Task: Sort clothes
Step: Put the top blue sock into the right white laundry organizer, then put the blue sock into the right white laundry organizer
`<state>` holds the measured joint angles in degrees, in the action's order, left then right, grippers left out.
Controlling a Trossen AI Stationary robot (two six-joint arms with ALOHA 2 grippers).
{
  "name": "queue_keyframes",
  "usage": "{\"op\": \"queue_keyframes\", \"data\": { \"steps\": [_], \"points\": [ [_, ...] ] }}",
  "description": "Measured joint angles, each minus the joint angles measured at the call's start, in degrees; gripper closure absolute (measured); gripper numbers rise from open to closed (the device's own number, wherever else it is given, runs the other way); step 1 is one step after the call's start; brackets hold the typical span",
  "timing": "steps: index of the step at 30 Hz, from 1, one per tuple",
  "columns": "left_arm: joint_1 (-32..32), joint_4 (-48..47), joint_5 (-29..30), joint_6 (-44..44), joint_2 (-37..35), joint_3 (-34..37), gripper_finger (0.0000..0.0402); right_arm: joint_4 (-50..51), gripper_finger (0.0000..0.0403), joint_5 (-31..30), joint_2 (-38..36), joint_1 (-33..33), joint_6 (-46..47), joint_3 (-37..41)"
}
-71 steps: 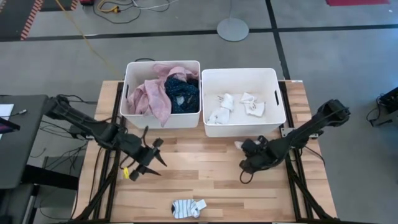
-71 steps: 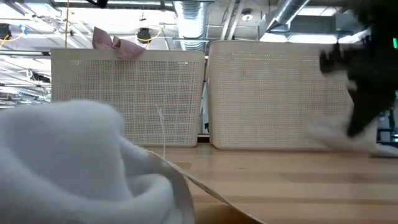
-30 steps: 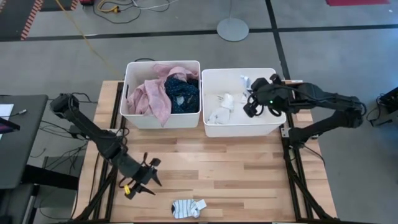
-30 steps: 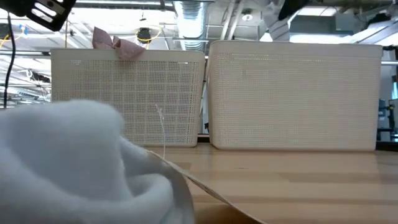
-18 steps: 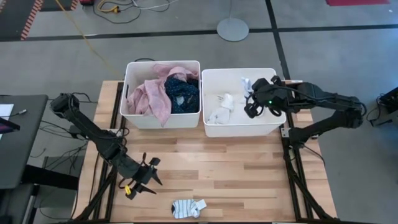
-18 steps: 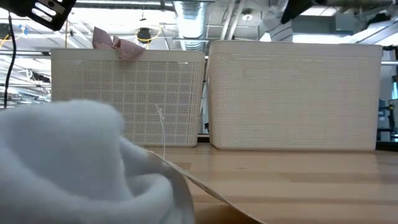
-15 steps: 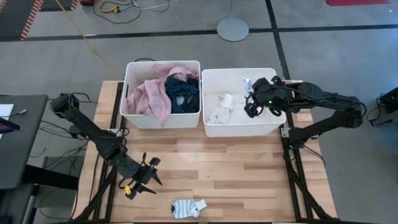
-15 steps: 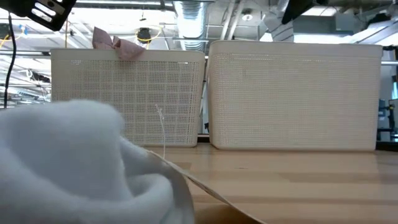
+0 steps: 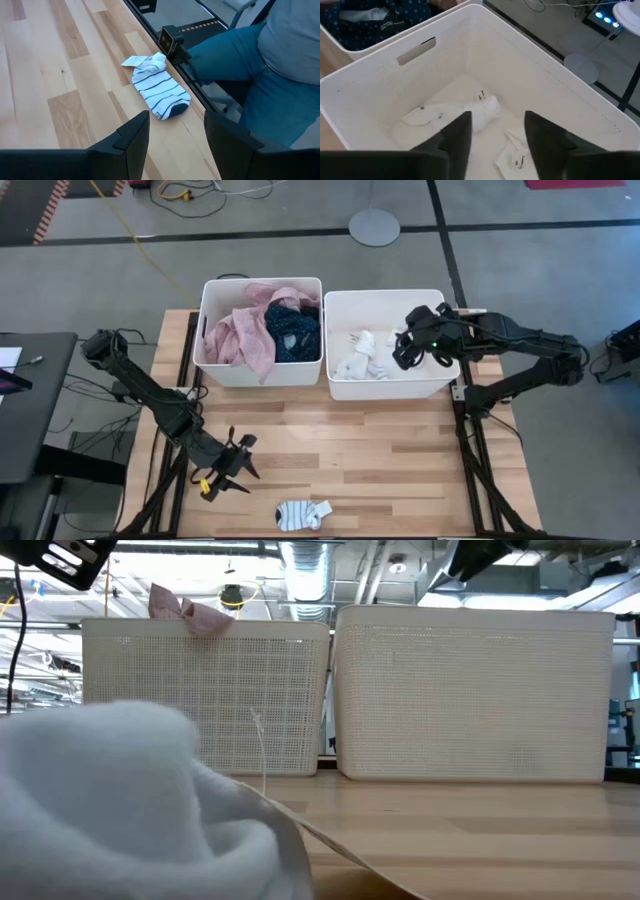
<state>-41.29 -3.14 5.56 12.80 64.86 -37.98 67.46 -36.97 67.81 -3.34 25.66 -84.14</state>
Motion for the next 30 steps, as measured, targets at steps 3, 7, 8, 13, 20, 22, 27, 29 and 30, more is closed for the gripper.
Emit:
{"op": "queue_keyframes", "data": {
  "steps": [3, 7, 8, 13, 20, 22, 27, 29, 30],
  "points": [
    [-0.01, 0.00, 0.32, 0.30, 0.00, 0.00, 0.0216, -0.05, 0.0174, 0.17, 0.00, 0.79, -0.01, 0.02],
    [-0.01, -0.01, 0.69, 0.33, 0.00, 0.00, 0.0216, -0.21, 0.0154, 1.12, 0.00, 3.30, -0.04, 0.02],
    [-0.01, 0.00, 0.72, 0.34, 0.00, 0.00, 0.0216, -0.40, 0.0153, 1.80, 0.00, 4.24, -0.07, 0.02],
    [-0.01, 0.00, 0.82, 0.32, 0.00, -0.02, 0.0216, -6.16, 0.0153, 9.18, 0.68, 11.21, -0.16, 0.03],
    [0.01, -0.20, 1.22, 0.32, 0.00, -0.06, 0.0216, -14.25, 0.0154, 16.31, 6.32, 25.18, -2.19, 0.04],
    [0.01, -0.50, 1.26, 0.50, 0.00, -0.07, 0.0216, -15.87, 0.0154, 16.43, 8.95, 28.66, -2.34, 0.04],
    [0.01, -0.50, 1.51, 0.54, 0.00, -0.07, 0.0216, -22.78, 0.0154, 16.46, 17.28, 35.12, -5.20, 0.04],
    [0.01, -0.46, 1.53, 0.54, 0.00, -0.07, 0.0216, -27.44, 0.0154, 16.48, 20.98, 36.81, -7.69, 0.04],
    [0.01, -0.48, 1.53, 0.64, 0.00, -0.07, 0.0216, -29.78, 0.0154, 16.50, 22.75, 37.43, -9.20, 0.04]
  ]
}}
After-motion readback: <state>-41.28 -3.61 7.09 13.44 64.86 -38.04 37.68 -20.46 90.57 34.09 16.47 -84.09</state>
